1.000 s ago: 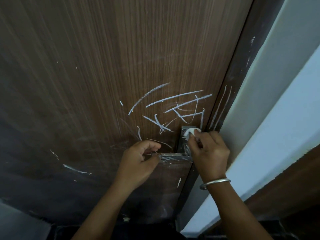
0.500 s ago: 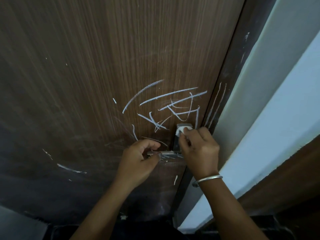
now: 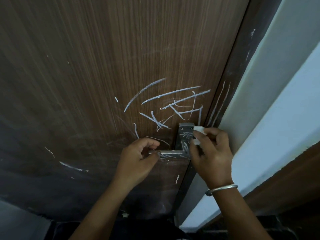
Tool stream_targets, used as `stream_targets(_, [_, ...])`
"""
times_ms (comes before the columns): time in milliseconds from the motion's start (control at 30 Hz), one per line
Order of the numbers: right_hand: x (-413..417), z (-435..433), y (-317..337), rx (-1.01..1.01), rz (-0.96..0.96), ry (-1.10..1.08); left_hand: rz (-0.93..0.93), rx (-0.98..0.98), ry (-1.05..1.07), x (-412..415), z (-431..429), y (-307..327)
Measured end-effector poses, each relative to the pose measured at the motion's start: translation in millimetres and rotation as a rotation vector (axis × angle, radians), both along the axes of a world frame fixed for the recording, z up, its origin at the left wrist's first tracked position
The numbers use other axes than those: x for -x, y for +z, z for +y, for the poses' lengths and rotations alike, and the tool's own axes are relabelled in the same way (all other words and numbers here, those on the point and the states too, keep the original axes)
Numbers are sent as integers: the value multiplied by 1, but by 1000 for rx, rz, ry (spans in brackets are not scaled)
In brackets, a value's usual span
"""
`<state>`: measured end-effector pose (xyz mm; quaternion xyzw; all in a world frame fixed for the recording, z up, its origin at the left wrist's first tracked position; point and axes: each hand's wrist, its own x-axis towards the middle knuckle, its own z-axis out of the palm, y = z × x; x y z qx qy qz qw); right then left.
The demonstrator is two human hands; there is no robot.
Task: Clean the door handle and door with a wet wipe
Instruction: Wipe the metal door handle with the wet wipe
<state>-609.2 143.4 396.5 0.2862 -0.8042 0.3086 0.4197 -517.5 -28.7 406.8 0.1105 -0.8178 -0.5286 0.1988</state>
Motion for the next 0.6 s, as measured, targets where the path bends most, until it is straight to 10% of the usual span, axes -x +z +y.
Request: stream_targets(600, [-5,-9,4,-115,-4,26,-15,-76,8,-2,-5,-2])
